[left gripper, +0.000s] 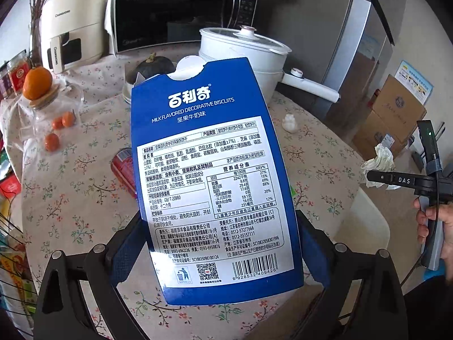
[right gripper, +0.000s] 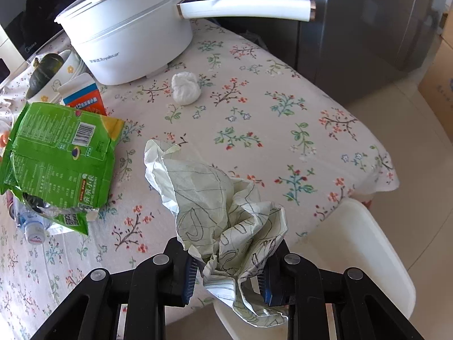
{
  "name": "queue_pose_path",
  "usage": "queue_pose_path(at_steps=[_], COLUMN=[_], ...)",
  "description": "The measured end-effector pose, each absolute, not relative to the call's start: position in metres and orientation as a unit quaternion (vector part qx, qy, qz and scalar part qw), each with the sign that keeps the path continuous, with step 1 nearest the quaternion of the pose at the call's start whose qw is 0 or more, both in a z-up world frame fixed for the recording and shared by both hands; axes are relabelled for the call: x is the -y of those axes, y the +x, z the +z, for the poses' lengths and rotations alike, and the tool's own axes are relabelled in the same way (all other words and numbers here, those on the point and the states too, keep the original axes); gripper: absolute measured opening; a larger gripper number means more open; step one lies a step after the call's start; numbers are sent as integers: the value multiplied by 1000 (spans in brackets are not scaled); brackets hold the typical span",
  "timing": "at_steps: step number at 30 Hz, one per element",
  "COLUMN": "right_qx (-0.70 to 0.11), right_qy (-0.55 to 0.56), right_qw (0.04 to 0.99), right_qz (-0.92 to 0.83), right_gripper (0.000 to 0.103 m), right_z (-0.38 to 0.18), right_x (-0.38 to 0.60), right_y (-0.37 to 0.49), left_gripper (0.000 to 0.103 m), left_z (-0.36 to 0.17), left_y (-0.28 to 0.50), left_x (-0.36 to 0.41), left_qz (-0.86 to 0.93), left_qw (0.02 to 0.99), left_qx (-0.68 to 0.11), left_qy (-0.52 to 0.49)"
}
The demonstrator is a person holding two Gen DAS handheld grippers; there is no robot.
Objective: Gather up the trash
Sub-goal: 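Carry the tissue and biscuit box to the bin and release the box from the left tool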
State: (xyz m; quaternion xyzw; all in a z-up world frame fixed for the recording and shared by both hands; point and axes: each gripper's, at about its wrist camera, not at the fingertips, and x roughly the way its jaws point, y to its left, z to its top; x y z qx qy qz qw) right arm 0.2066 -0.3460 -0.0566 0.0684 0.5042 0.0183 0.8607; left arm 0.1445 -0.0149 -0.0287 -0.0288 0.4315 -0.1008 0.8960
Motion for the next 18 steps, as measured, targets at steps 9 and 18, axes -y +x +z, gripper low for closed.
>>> queue_pose_path(at_steps=[9, 18], right_qx=[-503, -506], right_qy=[83, 100], right_qw=[860, 856], right_qz=[-5, -32], right_gripper=[30, 31], right_z=[-53, -56], right_x=[390, 435], right_y=[168, 135], left_gripper=[98, 98], left_z=[-28, -34], left_y=[138, 128], left_x=[73, 137], left_qz=[-145, -197], left_qw=[890, 876], left_qx=[-431, -438], left_qy=[8, 38])
